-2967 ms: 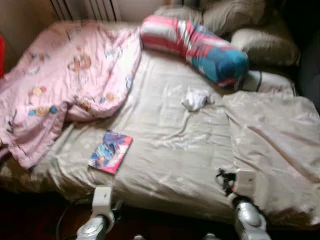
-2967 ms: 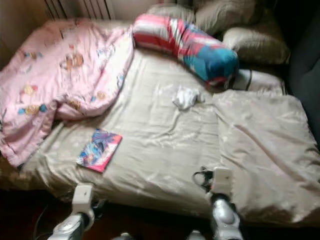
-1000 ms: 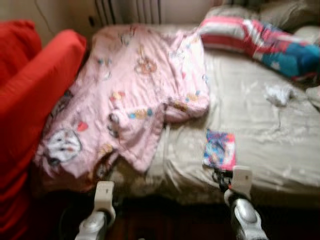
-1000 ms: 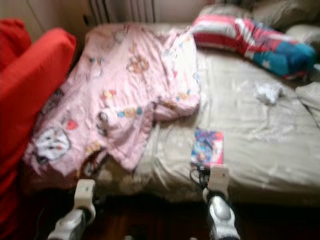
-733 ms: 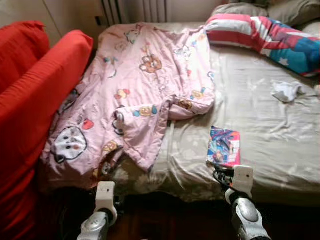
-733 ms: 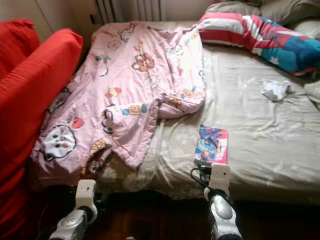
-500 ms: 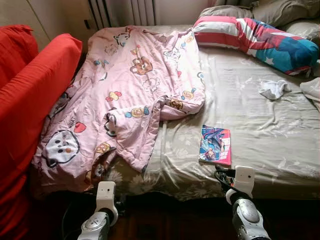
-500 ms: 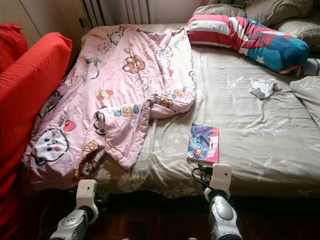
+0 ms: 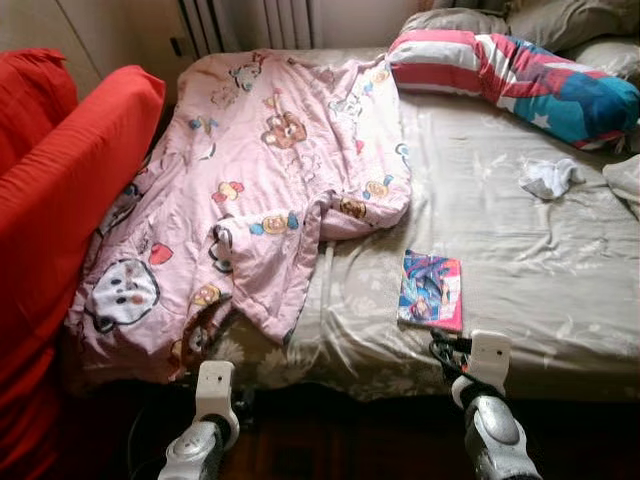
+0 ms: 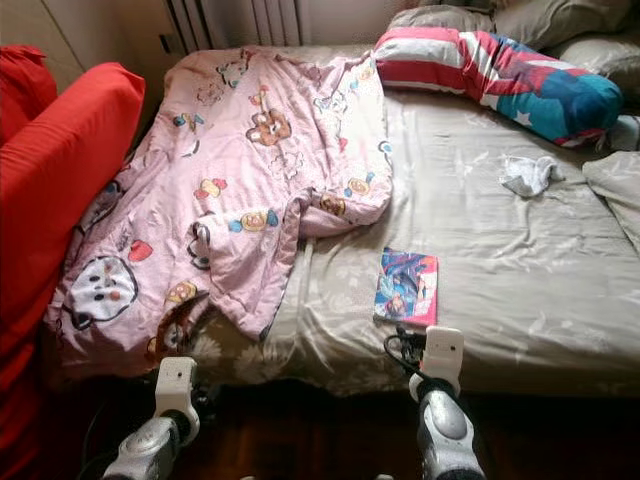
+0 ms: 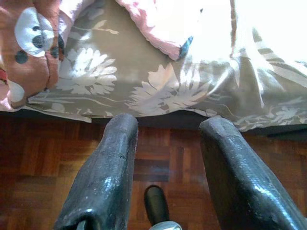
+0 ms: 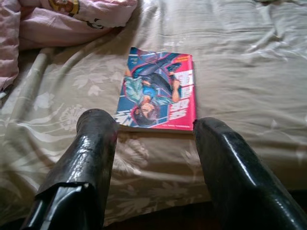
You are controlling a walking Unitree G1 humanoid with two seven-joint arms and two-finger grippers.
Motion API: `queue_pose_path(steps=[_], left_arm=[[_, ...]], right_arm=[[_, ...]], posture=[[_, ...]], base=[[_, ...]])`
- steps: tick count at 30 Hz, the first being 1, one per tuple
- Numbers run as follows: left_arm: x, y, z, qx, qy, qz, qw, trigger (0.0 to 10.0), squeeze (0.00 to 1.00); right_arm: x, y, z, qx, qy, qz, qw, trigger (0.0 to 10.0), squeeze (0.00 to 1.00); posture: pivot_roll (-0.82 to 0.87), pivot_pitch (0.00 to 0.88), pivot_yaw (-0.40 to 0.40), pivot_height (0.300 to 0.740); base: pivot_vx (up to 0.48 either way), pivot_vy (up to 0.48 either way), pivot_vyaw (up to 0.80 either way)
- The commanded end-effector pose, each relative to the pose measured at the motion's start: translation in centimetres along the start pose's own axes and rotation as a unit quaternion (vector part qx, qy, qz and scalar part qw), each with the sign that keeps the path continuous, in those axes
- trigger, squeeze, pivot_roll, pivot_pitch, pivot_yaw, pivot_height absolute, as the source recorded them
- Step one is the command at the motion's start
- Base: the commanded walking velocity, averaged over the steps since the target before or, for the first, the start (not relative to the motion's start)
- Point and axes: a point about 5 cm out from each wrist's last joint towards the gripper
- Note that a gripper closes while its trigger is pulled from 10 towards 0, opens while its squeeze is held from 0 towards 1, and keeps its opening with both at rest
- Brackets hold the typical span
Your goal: Clean up the room
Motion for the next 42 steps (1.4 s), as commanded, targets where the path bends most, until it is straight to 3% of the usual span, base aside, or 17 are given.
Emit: queue_pose_path(steps=[1,17,25,42], left_arm=[[-0.4,0.2,-0.2,0.001,0.001,-0.005,1.000,10.0,0.00],[-0.2,0.2,-0.3,0.005,-0.002,0.002,1.000,10.0,0.00],[-0.2,0.2,-0.3,0.004,-0.002,0.001,1.000,10.0,0.00],[-0.5,0.3,-0.2,0.006,0.001,-0.001,1.000,10.0,0.00]], right_arm=[[-0.4,0.2,-0.2,0.002,-0.004,-0.003,1.000,10.0,0.00],[-0.4,0.2,-0.3,0.001,-0.002,-0.002,1.000,10.0,0.00],[-0.7,0.2,-0.2,-0.003,-0.014,-0.017,1.000,10.0,0.00],[0.9,-0.2,-1.1,0.020,0.009,0.033,0.999,10.0,0.00]], posture=[[-0.07,0.189,0.073,0.740],[-0.07,0.196,0.075,0.740],[-0.06,0.194,0.073,0.740],[-0.06,0.203,0.072,0.740]], base=[[0.285,0.000,0.00],[0.298,0.000,0.00],[0.000,0.000,-0.40],[0.000,0.000,-0.14]])
Point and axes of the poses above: a point about 5 cm out from each wrist's last joint towards the gripper, its own y axis pointing back from the gripper into the wrist, its own x axis along the axis of the wrist's last joint, z = x × y, and after that the axes turned 5 degrees about -y, right-handed
